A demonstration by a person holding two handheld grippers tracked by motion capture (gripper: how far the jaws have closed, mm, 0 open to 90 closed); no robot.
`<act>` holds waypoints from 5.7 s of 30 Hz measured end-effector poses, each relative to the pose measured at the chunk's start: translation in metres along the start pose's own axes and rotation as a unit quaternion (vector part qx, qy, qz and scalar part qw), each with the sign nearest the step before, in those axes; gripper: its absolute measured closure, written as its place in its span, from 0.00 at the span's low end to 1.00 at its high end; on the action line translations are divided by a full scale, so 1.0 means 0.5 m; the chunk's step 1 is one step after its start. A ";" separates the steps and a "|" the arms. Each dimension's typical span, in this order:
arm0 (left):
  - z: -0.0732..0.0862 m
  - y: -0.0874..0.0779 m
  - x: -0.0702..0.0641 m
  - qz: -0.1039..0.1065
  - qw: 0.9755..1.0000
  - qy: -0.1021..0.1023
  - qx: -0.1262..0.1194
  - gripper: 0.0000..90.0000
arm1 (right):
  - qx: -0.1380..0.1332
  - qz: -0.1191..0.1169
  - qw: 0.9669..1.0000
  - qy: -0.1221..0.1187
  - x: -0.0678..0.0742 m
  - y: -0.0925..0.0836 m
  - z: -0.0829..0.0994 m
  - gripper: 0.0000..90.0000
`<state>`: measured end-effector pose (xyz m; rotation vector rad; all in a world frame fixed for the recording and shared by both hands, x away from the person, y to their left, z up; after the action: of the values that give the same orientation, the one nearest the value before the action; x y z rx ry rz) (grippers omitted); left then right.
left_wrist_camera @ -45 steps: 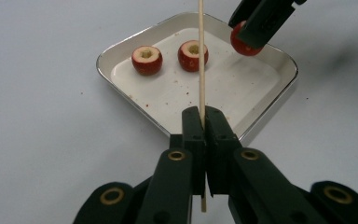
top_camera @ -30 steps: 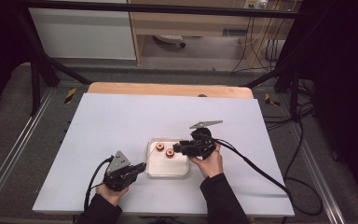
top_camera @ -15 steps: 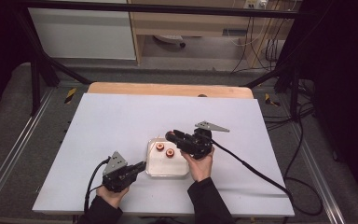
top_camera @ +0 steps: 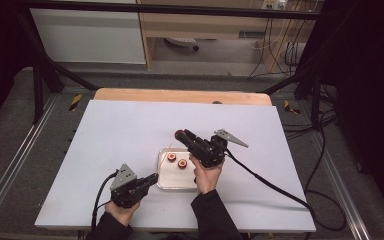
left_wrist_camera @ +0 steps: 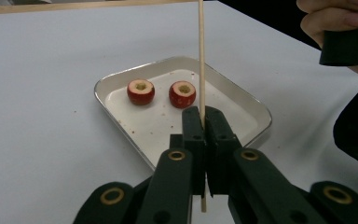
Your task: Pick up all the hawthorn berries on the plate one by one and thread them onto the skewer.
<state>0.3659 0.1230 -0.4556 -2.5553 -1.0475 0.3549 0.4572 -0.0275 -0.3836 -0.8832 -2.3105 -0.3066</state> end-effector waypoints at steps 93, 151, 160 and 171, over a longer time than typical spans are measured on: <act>0.005 0.012 -0.005 -0.001 0.999 -0.039 0.006 0.98 | 0.028 -0.042 0.997 0.050 0.010 0.016 0.103 0.69; 0.031 -0.013 0.059 0.002 0.999 0.017 0.038 0.98 | 0.302 0.093 0.933 -0.170 -0.070 -0.043 0.117 0.15; 0.044 -0.025 0.072 -0.001 0.999 0.019 0.044 0.98 | 0.409 0.125 0.863 -0.270 -0.097 -0.023 0.108 0.14; 0.047 -0.020 0.072 0.002 0.999 0.017 0.047 0.98 | 0.487 0.114 0.811 -0.303 -0.114 0.018 0.121 0.26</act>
<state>0.3763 0.1609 -0.4764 -2.4714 -0.9882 0.3513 0.4666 -0.0252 -0.4666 -0.7182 -2.3537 1.3406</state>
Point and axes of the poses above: each handheld gripper's, and its own axes: y roughly forward along the jaws, z roughly out of its underside, x roughly to its left, the point moved 8 cm from there along y, roughly forward along the jaws, and after that the axes turned 4 degrees about y, right-handed, at the moved point
